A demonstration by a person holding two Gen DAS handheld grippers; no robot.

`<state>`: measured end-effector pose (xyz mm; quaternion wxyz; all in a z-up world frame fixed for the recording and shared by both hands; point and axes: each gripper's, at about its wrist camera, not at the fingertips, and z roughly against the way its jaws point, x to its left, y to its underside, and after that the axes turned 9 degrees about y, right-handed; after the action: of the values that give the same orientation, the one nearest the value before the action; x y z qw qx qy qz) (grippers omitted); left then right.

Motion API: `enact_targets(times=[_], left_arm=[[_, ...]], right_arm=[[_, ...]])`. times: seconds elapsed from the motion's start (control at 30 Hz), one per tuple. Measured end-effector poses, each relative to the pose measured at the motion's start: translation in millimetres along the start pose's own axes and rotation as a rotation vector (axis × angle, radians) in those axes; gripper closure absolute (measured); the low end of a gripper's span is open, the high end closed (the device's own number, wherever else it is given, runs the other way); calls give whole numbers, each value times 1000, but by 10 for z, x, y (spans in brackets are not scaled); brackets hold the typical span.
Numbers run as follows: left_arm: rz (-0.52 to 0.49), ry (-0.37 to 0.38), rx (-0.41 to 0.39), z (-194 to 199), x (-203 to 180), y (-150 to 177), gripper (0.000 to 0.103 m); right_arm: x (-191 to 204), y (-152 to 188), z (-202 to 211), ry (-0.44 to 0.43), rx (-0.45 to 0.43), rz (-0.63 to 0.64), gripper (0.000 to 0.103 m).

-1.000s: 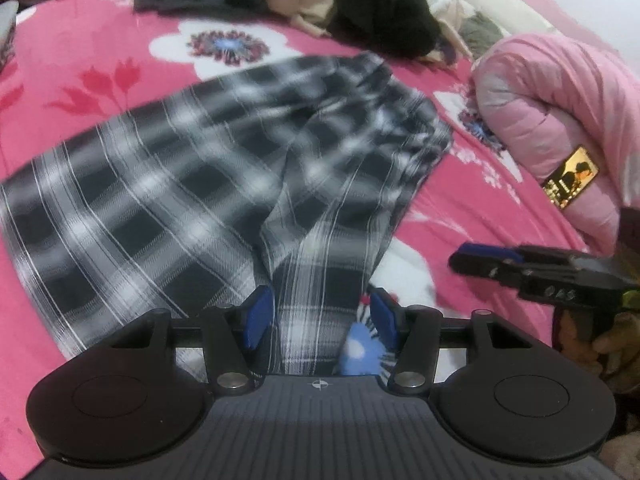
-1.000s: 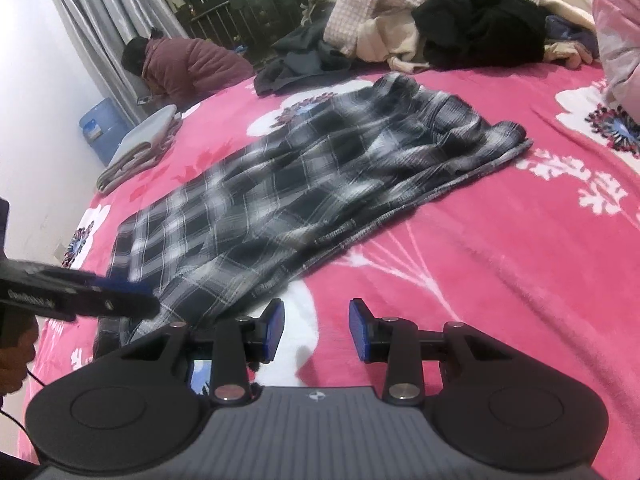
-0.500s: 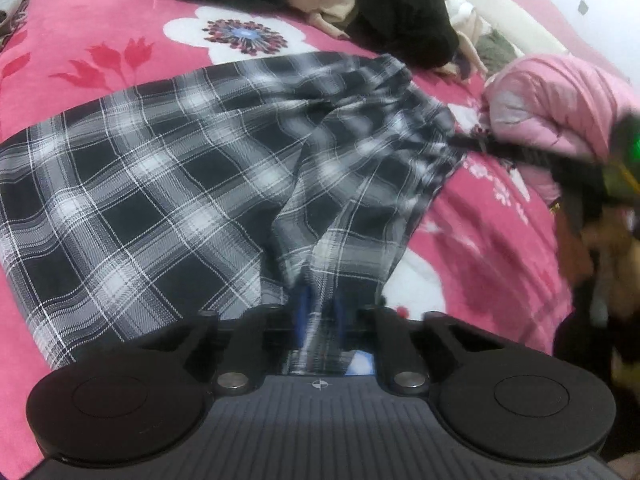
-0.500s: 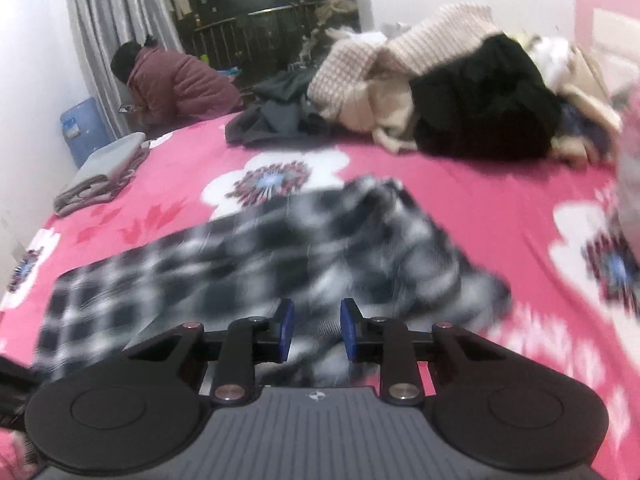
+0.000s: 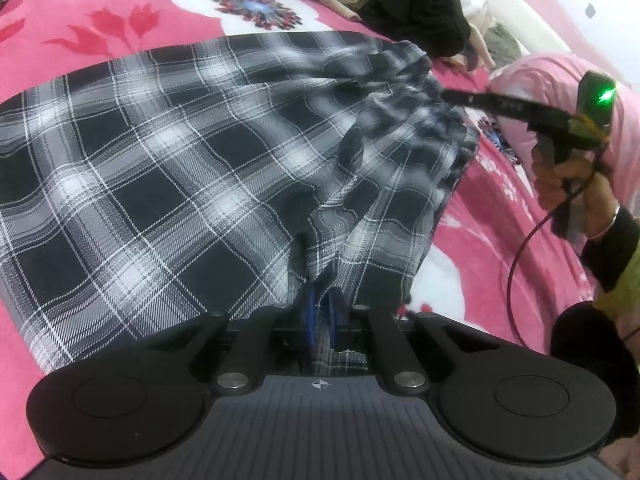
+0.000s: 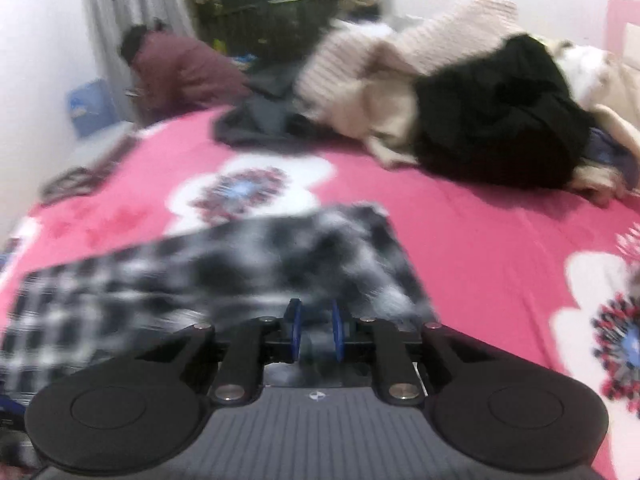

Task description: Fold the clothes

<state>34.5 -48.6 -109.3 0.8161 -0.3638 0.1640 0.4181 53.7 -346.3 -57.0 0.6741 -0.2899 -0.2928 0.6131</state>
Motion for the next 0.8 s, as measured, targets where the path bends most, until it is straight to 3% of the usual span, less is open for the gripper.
enact_targets(times=[0.13,0.23,0.3,0.53,0.67,0.8], left_arm=[[-24,1,5,1,-8,26,97],[-39,-5,8,1,-22,46,96],[-42,-6,11,2,-26,45,95],[-33,14,11,16,17,66,95],[-19,23,7,21,34,72,94],[-33,21,3,40,4,106,94]], right_arm=[[225,-110,-176,-29,-48,89,86],[94,-165,-536,16,-49,14,88],[-74,-170,-791,33,3,-52,91],[-11,-359,-597,-36,-39,-65,84],[-18,-400,-1026,2,36,-40,88],[59,-422,-1172,29,7,12,89]])
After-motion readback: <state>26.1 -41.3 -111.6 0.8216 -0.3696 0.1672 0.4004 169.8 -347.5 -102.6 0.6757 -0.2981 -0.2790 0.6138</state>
